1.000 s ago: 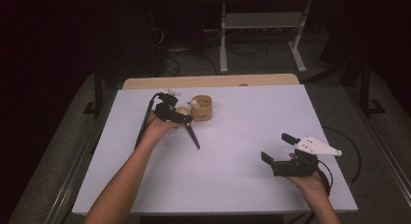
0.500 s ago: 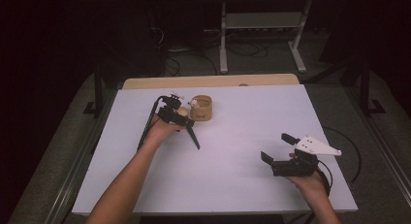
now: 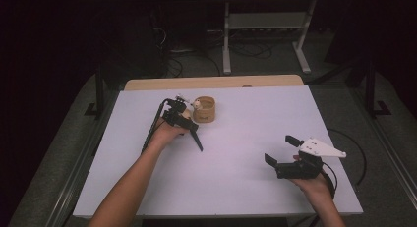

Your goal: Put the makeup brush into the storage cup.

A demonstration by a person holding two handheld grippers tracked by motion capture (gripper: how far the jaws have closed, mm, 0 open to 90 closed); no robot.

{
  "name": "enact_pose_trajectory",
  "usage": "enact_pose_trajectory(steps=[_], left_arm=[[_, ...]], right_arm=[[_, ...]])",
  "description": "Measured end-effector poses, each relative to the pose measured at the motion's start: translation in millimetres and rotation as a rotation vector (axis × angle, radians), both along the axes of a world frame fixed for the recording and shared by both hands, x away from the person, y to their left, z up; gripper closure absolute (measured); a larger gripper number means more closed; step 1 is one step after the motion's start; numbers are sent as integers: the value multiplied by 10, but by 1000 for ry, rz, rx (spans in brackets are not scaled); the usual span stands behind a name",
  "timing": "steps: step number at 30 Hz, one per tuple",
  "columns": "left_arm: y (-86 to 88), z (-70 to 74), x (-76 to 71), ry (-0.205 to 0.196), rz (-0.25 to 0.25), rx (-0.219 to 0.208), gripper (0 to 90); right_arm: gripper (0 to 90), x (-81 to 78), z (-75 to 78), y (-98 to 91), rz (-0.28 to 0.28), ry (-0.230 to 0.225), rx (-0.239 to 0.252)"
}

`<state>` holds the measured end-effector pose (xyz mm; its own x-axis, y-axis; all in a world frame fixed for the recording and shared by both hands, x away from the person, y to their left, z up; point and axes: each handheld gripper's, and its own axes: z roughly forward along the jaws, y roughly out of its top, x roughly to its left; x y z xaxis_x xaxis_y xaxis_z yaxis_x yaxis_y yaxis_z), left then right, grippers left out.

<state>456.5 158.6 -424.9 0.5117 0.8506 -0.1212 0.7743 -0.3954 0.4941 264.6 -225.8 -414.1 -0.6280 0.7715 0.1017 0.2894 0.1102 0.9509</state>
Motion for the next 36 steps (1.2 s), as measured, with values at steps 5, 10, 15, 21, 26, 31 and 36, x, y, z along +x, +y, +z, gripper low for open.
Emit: enact_pose_trajectory(steps=[5, 10, 15, 21, 26, 31, 36], left_arm=[[-20, -23, 9, 16, -1, 13, 142], [-23, -37, 12, 21, -3, 23, 158], [-12, -33, 20, 30, 3, 18, 185], [-10, -29, 21, 32, 5, 19, 209], [6, -16, 29, 30, 3, 32, 240], [25, 1, 31, 29, 0, 36, 311], [38, 9, 33, 30, 7, 36, 344]], right_arm=[[0, -3, 3, -2, -3, -1, 4], [0, -2, 1, -2, -1, -2, -3], [0, -2, 1, -4, -1, -3, -5], [0, -4, 0, 1, -2, -2, -7], [0, -6, 1, 1, -2, -2, -7], [0, -3, -3, -1, -1, -2, -9], [0, -4, -3, 0, -1, -2, -9]])
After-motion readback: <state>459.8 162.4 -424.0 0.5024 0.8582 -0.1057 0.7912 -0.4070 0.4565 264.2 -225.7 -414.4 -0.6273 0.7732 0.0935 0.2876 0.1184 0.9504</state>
